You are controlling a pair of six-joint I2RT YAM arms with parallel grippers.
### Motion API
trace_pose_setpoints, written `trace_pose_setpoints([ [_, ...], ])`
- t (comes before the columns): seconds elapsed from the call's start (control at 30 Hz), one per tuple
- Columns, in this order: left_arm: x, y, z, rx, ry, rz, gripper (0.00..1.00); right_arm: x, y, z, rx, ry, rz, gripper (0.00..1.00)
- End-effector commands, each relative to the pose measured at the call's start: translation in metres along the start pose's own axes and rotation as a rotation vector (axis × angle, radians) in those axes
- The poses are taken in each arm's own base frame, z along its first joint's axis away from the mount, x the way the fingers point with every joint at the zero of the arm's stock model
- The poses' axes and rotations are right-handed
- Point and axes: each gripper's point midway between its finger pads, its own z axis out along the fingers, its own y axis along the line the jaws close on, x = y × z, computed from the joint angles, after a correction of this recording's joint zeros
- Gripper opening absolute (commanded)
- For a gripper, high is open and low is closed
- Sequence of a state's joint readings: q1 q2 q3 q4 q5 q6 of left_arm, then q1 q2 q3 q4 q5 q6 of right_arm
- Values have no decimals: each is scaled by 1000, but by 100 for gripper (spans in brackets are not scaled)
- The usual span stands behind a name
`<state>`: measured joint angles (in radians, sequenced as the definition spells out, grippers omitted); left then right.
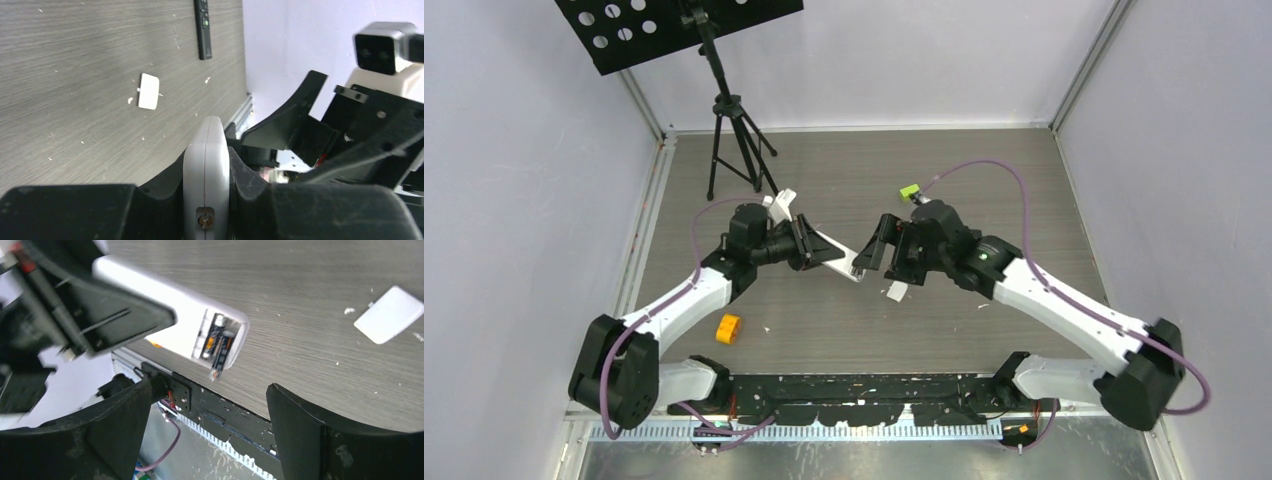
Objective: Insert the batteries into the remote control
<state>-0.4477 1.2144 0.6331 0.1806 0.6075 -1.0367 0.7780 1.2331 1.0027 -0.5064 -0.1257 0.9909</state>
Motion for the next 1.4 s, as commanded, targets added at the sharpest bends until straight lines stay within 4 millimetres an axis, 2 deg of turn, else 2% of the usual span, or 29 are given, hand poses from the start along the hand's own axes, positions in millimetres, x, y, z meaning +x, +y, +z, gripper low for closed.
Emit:
trace_pose_setpoints([
  [0.0,8,-27,-12,96,168,-89,0,-17,18,-33,-123,-129,-190,91],
  [0.1,17,-40,-18,152,262,-122,0,-11,14,-38,-142,-113,-277,92],
  [0.23,26,-50,-25,192,328,-120,0,8,18,-37,-213,-23,-367,95],
  [0.37,34,-48,-34,162,356,-83,0,26,25,-32,-300,74,-416,96],
  [0.63,44,-46,-41,173,390,-51,0,43,38,-23,-405,180,-465,95],
  [0.83,45,-47,-41,182,401,-48,0,54,43,-24,-467,226,-496,87],
  [1.03,45,-49,-43,196,403,-36,0,60,44,-32,-514,238,-544,70],
  [1.37,45,-50,-43,204,400,-42,0,63,43,-30,-521,262,-550,51],
])
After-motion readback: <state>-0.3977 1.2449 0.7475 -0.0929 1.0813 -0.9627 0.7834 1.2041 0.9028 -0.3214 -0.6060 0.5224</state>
